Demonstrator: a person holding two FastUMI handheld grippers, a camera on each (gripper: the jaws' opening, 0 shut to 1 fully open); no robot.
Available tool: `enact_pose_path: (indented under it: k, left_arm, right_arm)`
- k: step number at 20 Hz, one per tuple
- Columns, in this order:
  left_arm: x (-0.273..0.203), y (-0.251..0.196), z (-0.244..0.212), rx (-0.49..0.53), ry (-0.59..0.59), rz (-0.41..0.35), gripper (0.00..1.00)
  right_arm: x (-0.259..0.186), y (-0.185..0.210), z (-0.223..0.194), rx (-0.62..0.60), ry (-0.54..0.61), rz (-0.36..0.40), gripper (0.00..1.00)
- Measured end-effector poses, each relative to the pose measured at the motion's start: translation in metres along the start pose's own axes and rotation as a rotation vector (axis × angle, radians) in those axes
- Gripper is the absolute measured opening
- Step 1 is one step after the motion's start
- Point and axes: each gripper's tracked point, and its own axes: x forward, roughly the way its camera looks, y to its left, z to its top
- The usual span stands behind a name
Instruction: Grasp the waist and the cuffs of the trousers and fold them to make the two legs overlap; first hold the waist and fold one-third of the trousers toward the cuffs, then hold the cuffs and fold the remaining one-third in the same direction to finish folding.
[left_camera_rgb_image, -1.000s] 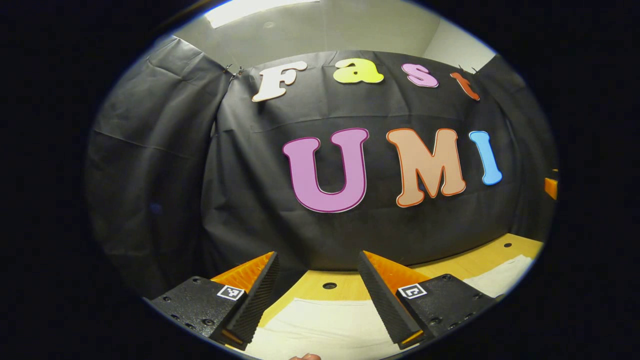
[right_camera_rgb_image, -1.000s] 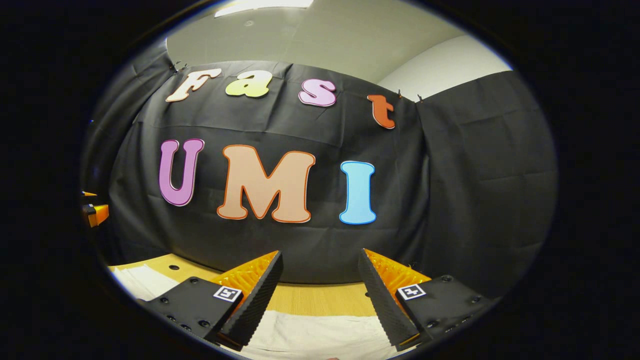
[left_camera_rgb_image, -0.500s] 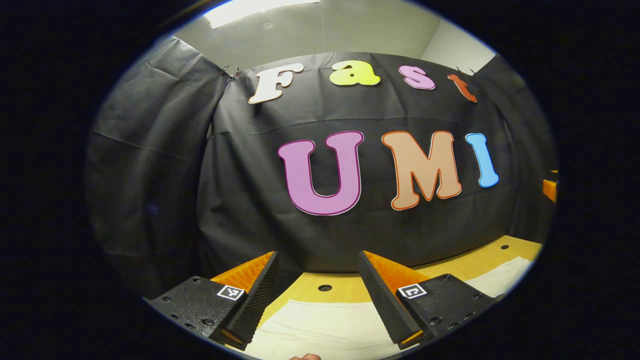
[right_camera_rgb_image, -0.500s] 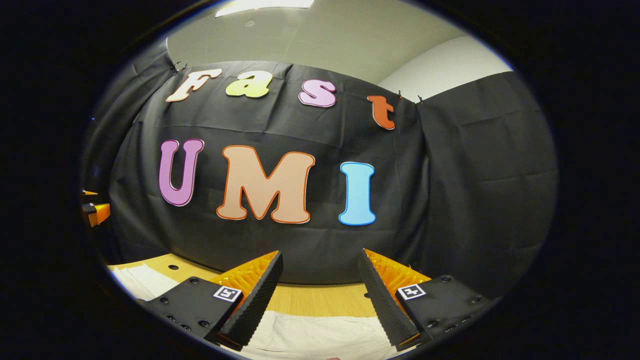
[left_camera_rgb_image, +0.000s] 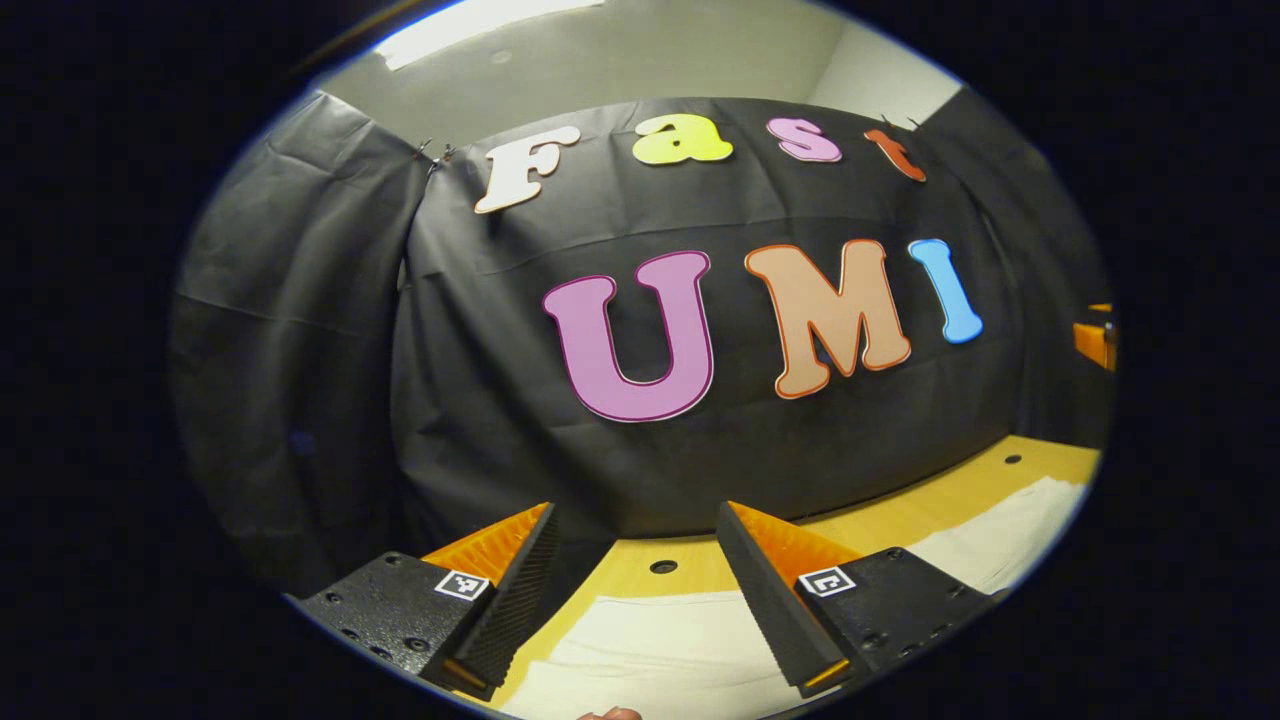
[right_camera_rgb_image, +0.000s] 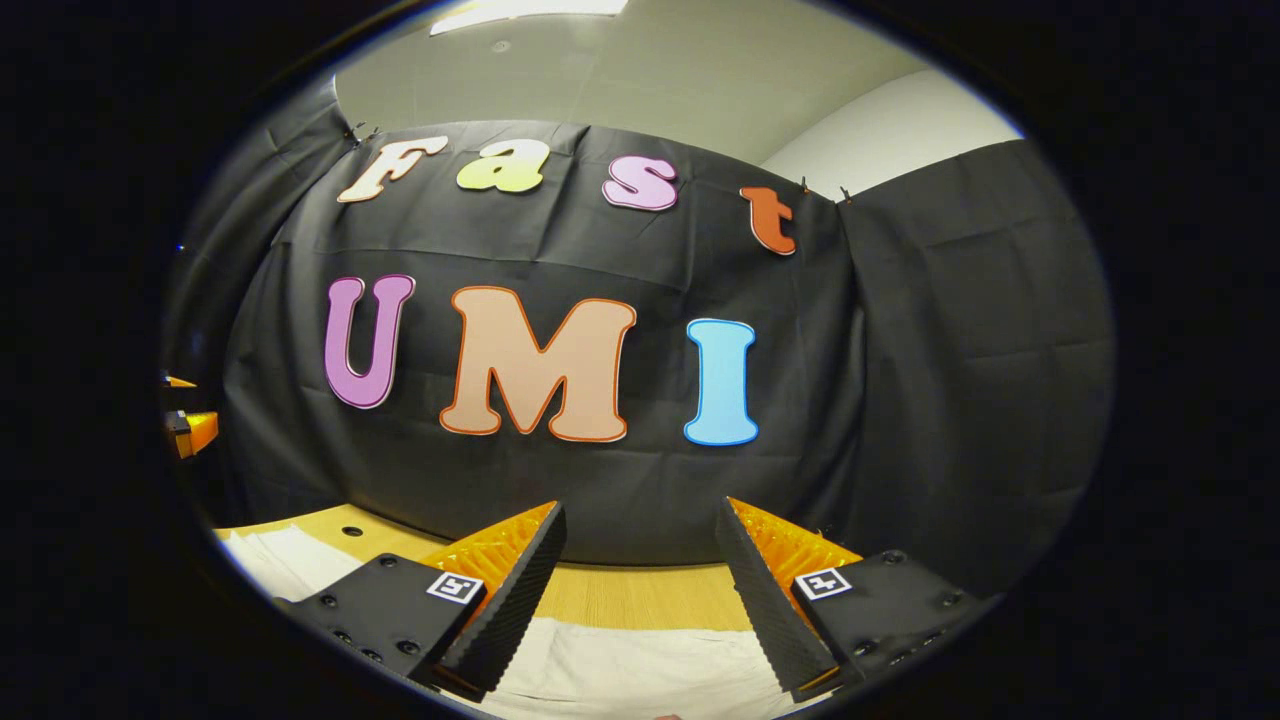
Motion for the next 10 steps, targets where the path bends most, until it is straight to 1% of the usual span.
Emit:
enact_pose_path:
  k: [1, 2, 3, 4, 5, 6, 10]
  left_arm:
    - [-0.004, 0.003, -0.002, 0.027, 0.004, -0.008, 0.96]
    - [-0.006, 0.004, -0.003, 0.049, 0.005, -0.022, 1.00]
    - [-0.009, 0.006, -0.006, 0.076, 0.012, -0.033, 0.96]
    - [-0.011, 0.009, -0.010, 0.107, 0.023, -0.045, 0.96]
    - [-0.016, 0.009, -0.016, 0.141, 0.035, -0.063, 1.00]
    - [-0.021, 0.009, -0.023, 0.180, 0.050, -0.084, 0.96]
    - [-0.041, 0.010, -0.063, 0.350, 0.132, -0.169, 0.96]
  right_arm:
    - [0.002, 0.000, 0.000, -0.006, -0.003, 0.002, 0.97]
    - [0.002, -0.001, 0.000, -0.011, -0.007, 0.004, 0.97]
    - [0.003, -0.002, 0.002, -0.013, -0.012, 0.006, 0.97]
    - [0.004, -0.004, 0.002, -0.013, -0.014, 0.005, 0.97]
    - [0.007, -0.005, 0.002, -0.010, -0.014, 0.003, 0.97]
    - [0.008, -0.007, 0.000, -0.009, -0.013, 0.001, 0.97]
    - [0.011, -0.013, -0.007, -0.013, -0.003, -0.001, 0.97]
